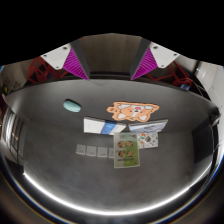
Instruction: Arrange mouse
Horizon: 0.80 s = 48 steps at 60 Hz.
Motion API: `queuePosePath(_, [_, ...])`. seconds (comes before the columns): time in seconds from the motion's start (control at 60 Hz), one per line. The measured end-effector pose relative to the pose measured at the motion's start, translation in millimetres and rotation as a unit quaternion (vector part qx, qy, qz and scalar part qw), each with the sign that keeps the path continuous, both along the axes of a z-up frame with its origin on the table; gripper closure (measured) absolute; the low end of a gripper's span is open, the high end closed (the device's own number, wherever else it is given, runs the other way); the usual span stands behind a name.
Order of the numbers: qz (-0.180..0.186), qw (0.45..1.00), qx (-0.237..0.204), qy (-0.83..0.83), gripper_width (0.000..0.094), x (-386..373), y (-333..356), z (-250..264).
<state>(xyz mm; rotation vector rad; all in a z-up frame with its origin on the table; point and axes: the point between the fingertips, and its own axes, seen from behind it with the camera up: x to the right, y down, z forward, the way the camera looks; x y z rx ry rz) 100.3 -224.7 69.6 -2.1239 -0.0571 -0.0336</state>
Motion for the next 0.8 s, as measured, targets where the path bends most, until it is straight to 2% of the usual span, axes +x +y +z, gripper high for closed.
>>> queuePosePath(0.033, [-0.008,1.0,-0.004,-0.009,0.0093,-20.9,-15.9,1.2])
queuePosePath(0.217, [-0.047,0.999,-0.014,-0.013,0.0092,14.9,-20.5,-2.7])
queuePosePath(0.4, [-0.076,0.996,-0.031,-0.029,0.0095,78.5,10.2,-25.2])
queuePosePath(0.533, [-0.09,0.995,-0.027,-0.044,0.0095,134.3,53.4,-42.3])
queuePosePath(0.617, [-0.087,0.995,-0.033,-0.049,0.0096,162.2,86.3,-57.4])
queuePosePath(0.7, [-0.059,0.996,-0.049,-0.042,0.0098,178.9,119.3,-75.4])
queuePosePath(0.75, [-0.056,0.996,-0.059,-0.038,0.009,192.6,135.5,-84.2])
queuePosePath(0.767, [-0.053,0.997,-0.053,-0.03,0.0069,193.7,144.1,-83.3])
queuePosePath(0.8, [-0.048,0.998,-0.048,-0.013,0.01,196.5,156.9,-83.2])
